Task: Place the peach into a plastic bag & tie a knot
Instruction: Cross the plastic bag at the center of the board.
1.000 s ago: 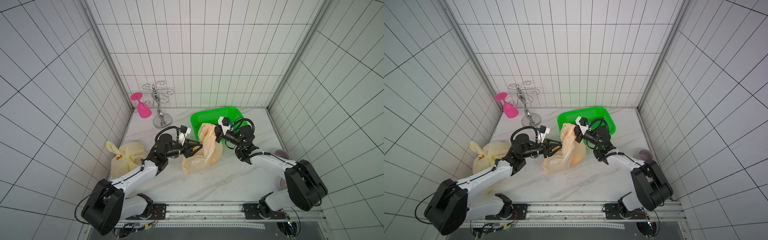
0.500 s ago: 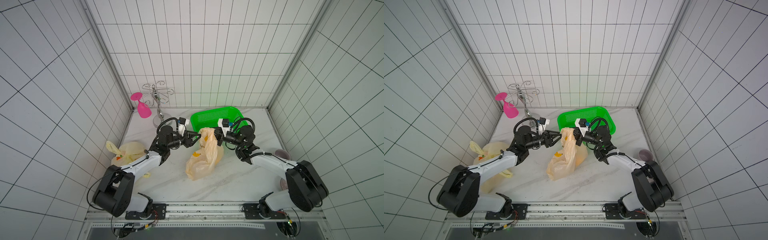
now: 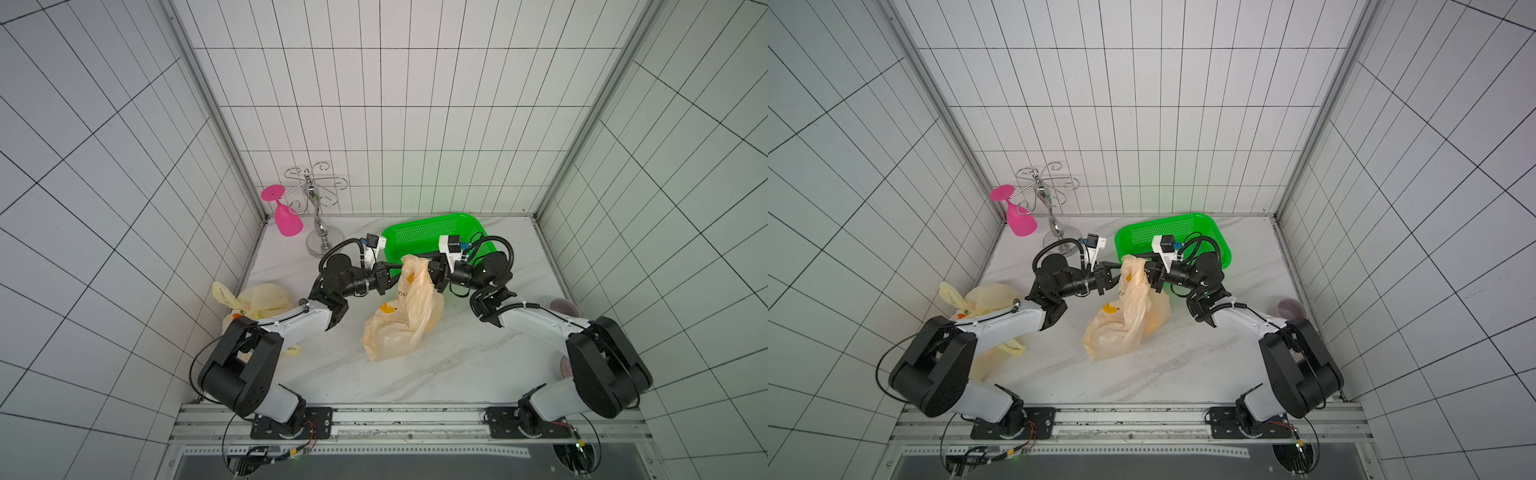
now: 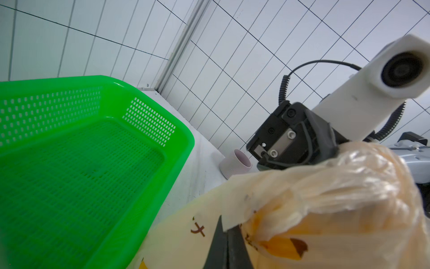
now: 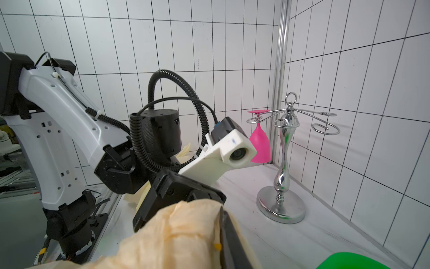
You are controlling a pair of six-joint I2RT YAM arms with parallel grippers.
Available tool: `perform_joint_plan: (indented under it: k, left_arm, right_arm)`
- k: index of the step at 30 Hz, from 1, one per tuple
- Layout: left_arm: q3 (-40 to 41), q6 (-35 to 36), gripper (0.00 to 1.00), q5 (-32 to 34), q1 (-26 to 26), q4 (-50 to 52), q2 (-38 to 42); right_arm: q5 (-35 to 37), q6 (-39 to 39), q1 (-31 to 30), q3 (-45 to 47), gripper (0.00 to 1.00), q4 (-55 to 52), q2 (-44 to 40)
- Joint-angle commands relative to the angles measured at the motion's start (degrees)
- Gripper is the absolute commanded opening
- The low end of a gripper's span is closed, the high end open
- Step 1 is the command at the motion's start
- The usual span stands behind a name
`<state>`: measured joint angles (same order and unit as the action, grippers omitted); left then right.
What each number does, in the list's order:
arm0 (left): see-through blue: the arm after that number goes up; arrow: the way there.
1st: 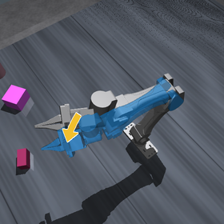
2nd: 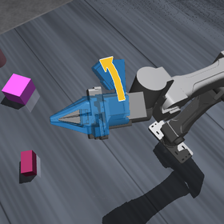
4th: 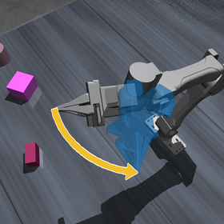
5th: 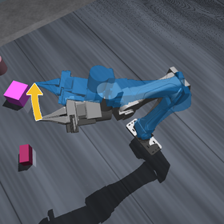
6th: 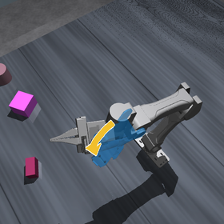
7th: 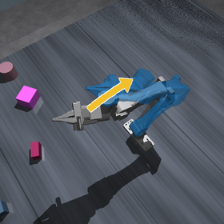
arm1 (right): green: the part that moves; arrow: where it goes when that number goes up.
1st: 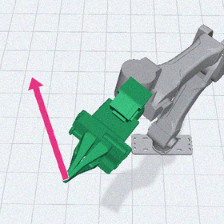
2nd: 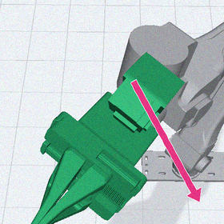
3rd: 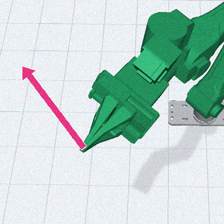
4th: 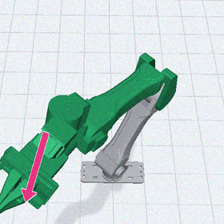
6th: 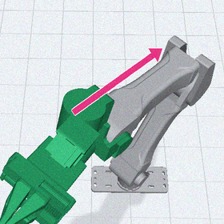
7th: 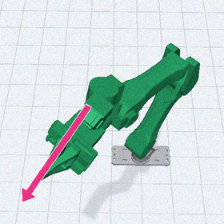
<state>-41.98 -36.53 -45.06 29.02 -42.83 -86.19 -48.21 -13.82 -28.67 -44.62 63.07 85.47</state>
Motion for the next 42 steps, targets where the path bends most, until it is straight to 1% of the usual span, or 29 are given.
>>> perform_joint_plan:
  k: [1, 6, 9, 11, 15, 18, 20, 25, 27, 29, 31, 32, 34, 37, 39, 40, 42]
  left_arm:
    - [1.4, -3.2, 0.0, -0.8, 2.9, -5.0, -1.0]
    - [3.3, -3.1, 0.0, -0.3, 4.0, -5.0, 0.9]
    - [4.1, -1.8, 0.0, 0.0, 3.5, -3.9, 2.5]
    - [4.1, -1.5, 0.0, -0.7, 3.4, -3.4, 3.0]
    - [5.5, -2.4, 0.0, -0.1, 3.8, -5.4, 4.4]
    - [6.5, -2.5, 0.0, 0.5, 4.1, -6.5, 5.6]
    - [6.8, -2.4, 0.0, 0.9, 4.3, -6.5, 6.1]
    - [7.1, -1.7, 0.0, 2.1, 5.5, -6.1, 5.7]
    - [7.4, -0.4, 0.0, 2.8, 6.0, -4.7, 5.9]
    - [7.3, 2.5, 0.0, 4.5, 6.2, -0.5, 6.3]
    - [7.1, 6.2, 0.0, 6.2, 6.0, 4.5, 7.5]
    - [7.0, 7.5, 0.01, 6.8, 5.8, 6.9, 8.3]
    - [6.6, 10.0, 0.13, 8.3, 5.0, 11.4, 10.3]
    - [6.5, 11.5, 0.32, 8.4, 2.7, 16.2, 12.9]
    - [6.8, 12.4, 0.41, 7.7, 0.6, 19.2, 15.3]
    - [6.8, 13.0, 0.43, 7.4, -0.4, 21.4, 16.7]
    - [6.6, 14.0, 0.48, 7.4, -2.5, 25.8, 19.5]
  right_arm:
    - [5.5, 0.9, -1.2, -5.6, 0.25, 4.8, 0.2]
    - [11.8, 9.1, -2.7, -4.4, 0.29, -1.8, -1.4]
    - [13.7, 10.5, -3.1, -3.5, 0.31, -3.0, -1.3]
    - [14.9, 11.0, -3.1, -3.3, 0.31, -3.5, -0.9]
    - [22.4, 13.3, -3.9, -1.4, 0.31, -1.6, -0.6]
    - [26.0, 18.6, -5.4, -0.9, 0.27, -3.7, -1.0]
    - [29.1, 21.9, -6.7, -0.6, 0.26, -4.2, -0.8]
    - [32.1, 23.7, -7.7, -1.0, 0.27, -3.7, 0.4]
    - [32.9, 21.9, -7.7, -0.6, 0.25, -2.3, 0.7]
    - [27.8, 16.2, -6.1, -0.3, 0.23, 1.4, 0.7]
    - [18.8, 10.1, -4.1, -1.2, 0.2, 3.5, 1.5]
    - [16.0, 8.7, -3.9, -1.5, 0.18, 4.0, 1.9]
    - [11.1, 7.6, -3.5, -1.8, 0.15, 3.7, 2.6]
    - [7.2, 7.0, -2.6, -1.3, 0.13, 3.3, 2.8]
    - [5.4, 6.4, -1.9, -1.1, 0.1, 3.3, 2.8]
    - [4.8, 6.2, -1.5, -0.9, 0.08, 3.4, 2.7]
    - [4.0, 5.8, -0.8, -0.7, 0.06, 3.5, 2.7]
